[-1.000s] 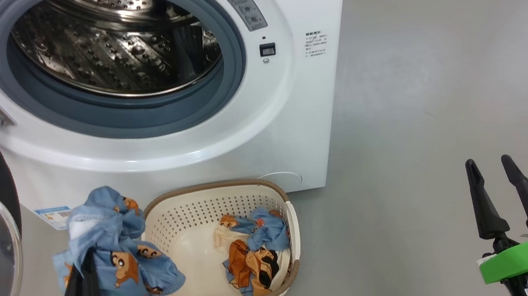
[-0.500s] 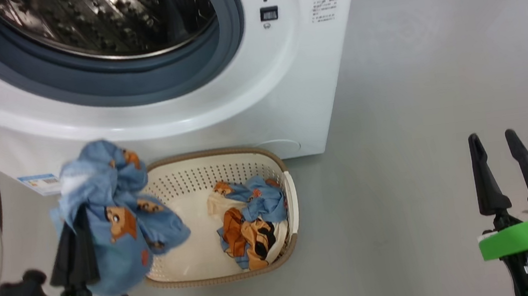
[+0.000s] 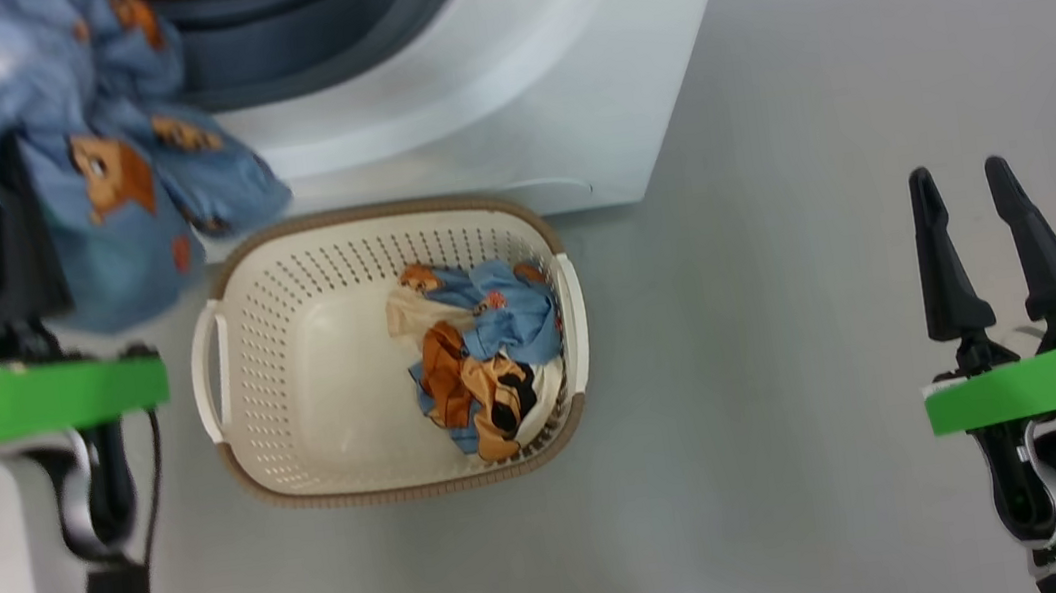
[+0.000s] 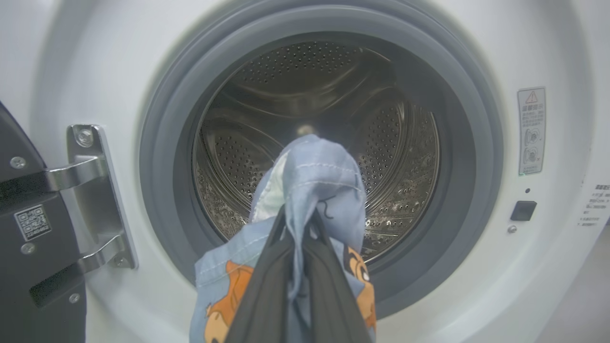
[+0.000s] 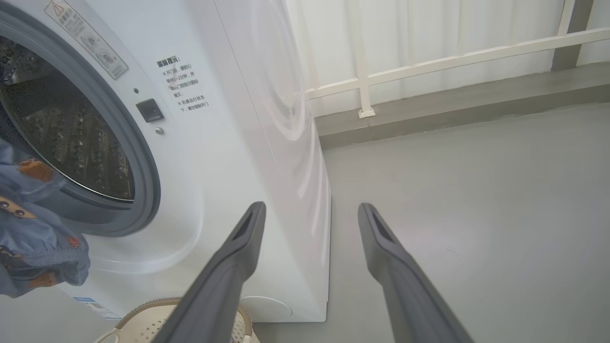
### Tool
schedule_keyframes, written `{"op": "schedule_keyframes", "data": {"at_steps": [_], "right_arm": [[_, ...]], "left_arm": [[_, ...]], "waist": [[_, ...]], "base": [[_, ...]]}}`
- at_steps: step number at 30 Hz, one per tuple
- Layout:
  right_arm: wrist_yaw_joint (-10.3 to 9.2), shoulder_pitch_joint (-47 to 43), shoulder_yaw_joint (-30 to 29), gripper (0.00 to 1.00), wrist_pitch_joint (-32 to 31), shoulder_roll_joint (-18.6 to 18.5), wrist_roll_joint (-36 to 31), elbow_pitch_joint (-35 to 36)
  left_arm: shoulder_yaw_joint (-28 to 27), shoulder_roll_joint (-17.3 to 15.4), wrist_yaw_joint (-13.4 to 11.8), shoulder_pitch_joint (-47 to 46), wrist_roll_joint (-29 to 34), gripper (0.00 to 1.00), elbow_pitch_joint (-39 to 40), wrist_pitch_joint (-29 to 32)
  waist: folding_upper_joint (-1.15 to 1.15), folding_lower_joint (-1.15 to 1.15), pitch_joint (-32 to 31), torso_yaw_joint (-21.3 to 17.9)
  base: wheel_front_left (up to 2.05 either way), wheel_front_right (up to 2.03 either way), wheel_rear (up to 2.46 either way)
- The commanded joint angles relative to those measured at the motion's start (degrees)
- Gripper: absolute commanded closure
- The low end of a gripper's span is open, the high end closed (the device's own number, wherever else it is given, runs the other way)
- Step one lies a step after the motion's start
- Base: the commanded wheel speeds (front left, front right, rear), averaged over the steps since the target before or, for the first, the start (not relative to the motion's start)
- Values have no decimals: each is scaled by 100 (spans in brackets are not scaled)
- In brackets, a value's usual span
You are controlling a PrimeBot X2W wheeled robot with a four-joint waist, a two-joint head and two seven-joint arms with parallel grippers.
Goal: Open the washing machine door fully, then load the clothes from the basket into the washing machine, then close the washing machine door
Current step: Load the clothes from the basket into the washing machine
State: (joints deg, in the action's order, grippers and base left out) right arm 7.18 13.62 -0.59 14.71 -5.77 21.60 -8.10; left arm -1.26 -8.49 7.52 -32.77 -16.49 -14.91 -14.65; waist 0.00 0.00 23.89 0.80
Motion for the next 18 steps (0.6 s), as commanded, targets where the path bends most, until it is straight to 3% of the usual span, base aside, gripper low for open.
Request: {"op": "schedule_keyframes", "data": {"at_steps": [1,18], "right_arm": [[31,149,144,0,29,-9,-36,110],[31,750,271,0,29,146,-35,131]], "left_arm": [[-174,-275,-3,-344,61,100,37,-35],[176,-652,-3,-2783,25,100,-1620,-35]], "waist": [[0,0,465,-37],[0,0,1503,-305]], "base": [[0,0,0],[0,0,0]]}}
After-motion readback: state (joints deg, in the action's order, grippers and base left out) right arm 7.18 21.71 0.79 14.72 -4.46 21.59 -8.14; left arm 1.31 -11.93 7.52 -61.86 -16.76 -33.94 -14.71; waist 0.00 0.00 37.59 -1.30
